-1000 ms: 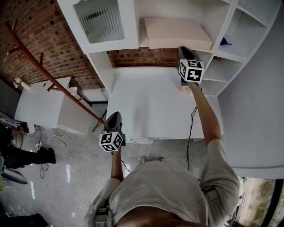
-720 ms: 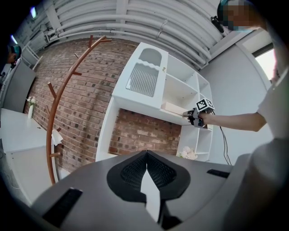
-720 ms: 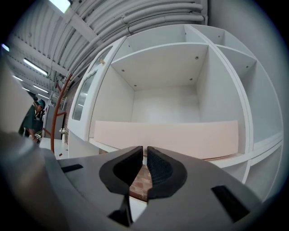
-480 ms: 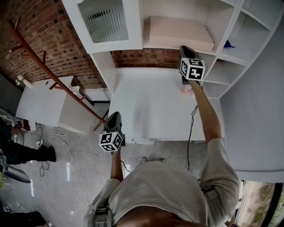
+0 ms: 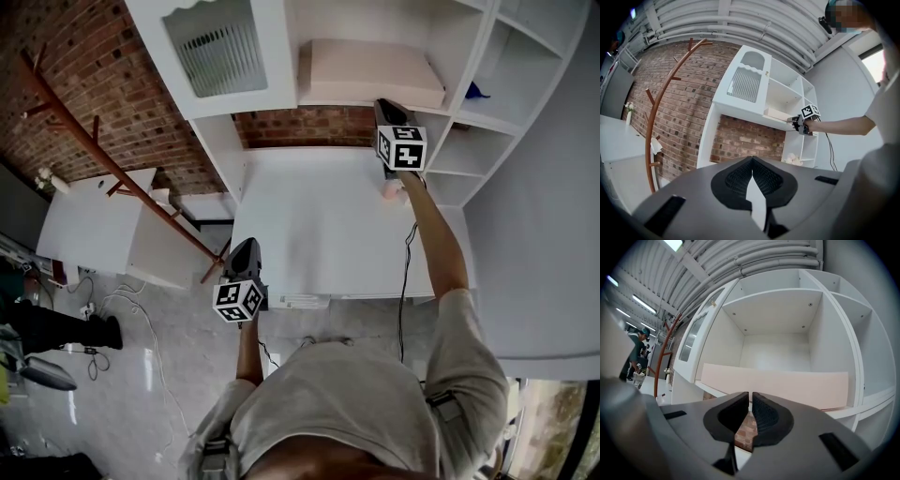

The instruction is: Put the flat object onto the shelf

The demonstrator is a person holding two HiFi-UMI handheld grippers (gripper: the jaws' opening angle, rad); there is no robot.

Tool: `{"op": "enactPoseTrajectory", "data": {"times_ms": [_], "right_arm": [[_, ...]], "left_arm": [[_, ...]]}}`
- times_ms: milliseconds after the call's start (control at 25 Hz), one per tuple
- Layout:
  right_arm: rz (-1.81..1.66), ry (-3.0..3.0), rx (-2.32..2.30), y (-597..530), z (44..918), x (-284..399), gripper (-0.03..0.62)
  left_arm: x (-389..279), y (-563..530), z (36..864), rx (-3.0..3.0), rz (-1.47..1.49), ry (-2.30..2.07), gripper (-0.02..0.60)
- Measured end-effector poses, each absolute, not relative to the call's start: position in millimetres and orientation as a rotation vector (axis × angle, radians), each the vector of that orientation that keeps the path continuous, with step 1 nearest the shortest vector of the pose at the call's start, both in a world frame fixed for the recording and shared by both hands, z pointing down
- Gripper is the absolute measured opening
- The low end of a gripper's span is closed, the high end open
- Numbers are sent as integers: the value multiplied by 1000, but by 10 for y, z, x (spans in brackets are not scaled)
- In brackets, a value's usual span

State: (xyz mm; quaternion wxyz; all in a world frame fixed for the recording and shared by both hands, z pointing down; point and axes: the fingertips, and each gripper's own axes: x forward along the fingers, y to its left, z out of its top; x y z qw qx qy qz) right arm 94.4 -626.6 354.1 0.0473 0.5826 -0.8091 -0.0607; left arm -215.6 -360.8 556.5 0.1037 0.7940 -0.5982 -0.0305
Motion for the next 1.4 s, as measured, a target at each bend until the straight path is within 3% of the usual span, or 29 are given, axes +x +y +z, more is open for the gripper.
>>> {"op": "enactPoseTrajectory", "data": {"times_ms": [920,1400], "right_arm": [[-284,-2521,1705,-4723,4209,923,41],[-259,-2472,1811,-3723,4636,1238,41]], "left_arm": [[-1916,-3436,5574,2380,-71,-1697,15],[-1796,-3359,5636,2403,-75,-1647,15]]}}
